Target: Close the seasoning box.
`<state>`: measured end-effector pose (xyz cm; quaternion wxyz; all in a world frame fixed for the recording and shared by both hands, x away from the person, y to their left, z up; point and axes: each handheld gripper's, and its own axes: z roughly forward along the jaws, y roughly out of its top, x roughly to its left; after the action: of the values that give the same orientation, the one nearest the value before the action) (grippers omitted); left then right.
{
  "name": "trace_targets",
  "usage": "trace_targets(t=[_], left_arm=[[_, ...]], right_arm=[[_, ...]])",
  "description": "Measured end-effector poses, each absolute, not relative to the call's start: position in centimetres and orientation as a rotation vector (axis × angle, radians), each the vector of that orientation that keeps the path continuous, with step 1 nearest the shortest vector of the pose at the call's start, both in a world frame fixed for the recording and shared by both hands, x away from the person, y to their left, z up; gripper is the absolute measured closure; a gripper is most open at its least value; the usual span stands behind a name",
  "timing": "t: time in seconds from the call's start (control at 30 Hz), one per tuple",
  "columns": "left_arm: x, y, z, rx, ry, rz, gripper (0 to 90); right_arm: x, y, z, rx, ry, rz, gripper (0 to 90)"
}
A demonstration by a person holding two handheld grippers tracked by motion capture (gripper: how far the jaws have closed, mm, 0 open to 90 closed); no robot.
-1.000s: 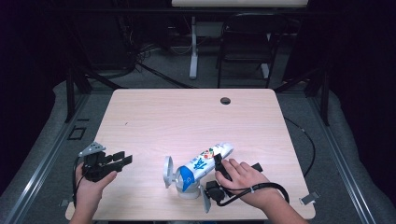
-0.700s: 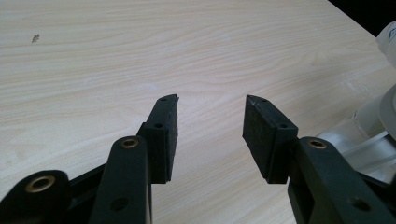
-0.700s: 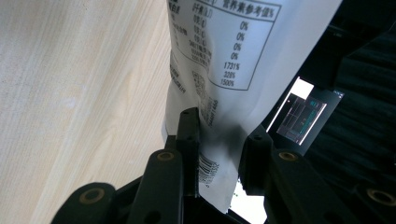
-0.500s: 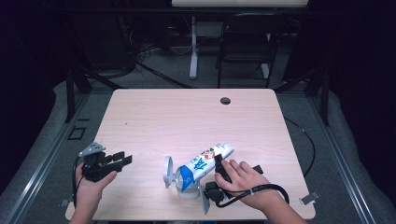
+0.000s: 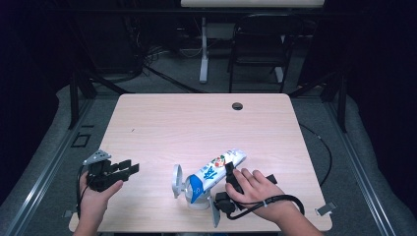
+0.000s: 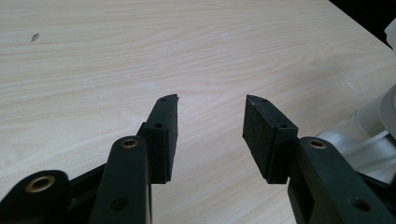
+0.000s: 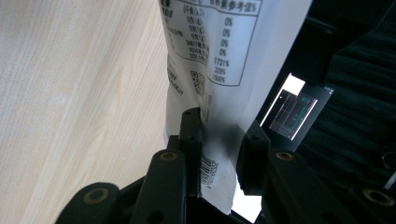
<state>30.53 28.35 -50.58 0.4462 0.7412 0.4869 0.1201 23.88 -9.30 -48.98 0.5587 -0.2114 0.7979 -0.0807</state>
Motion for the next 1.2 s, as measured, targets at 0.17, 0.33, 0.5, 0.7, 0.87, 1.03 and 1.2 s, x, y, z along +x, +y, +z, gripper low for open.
trace_targets(t=[0.17, 0.33, 0.5, 0.7, 0.87, 1.03, 1.2], left_arm=[[30.54, 28.37, -50.58, 1.841, 1.205, 0.293, 55.4], [30.55, 28.36, -50.64, 1.833, 1.208, 0.296, 55.4], [30.54, 28.34, -50.62, 1.838, 1.208, 0.294, 55.4], [30.55, 28.36, -50.64, 1.835, 1.207, 0.296, 55.4], [30.54, 28.35, -50.64, 1.838, 1.209, 0.295, 55.4], [30.56, 28.36, -50.69, 1.837, 1.21, 0.295, 55.4], [30.58, 28.35, -50.72, 1.837, 1.211, 0.294, 55.4]], right_arm=[[23.75, -9.15, -48.86, -0.502, 1.871, -0.216, 75.5], [23.84, -9.22, -48.9, -0.499, 1.881, -0.194, 75.6], [23.75, -9.18, -48.79, -0.502, 1.874, -0.203, 76.1], [23.79, -9.15, -48.77, -0.501, 1.874, -0.196, 76.9], [23.78, -9.14, -48.68, -0.501, 1.874, -0.193, 77.7], [23.77, -9.13, -48.59, -0.504, 1.869, -0.188, 79.1], [23.7, -9.13, -48.56, -0.503, 1.871, -0.192, 80.5]])
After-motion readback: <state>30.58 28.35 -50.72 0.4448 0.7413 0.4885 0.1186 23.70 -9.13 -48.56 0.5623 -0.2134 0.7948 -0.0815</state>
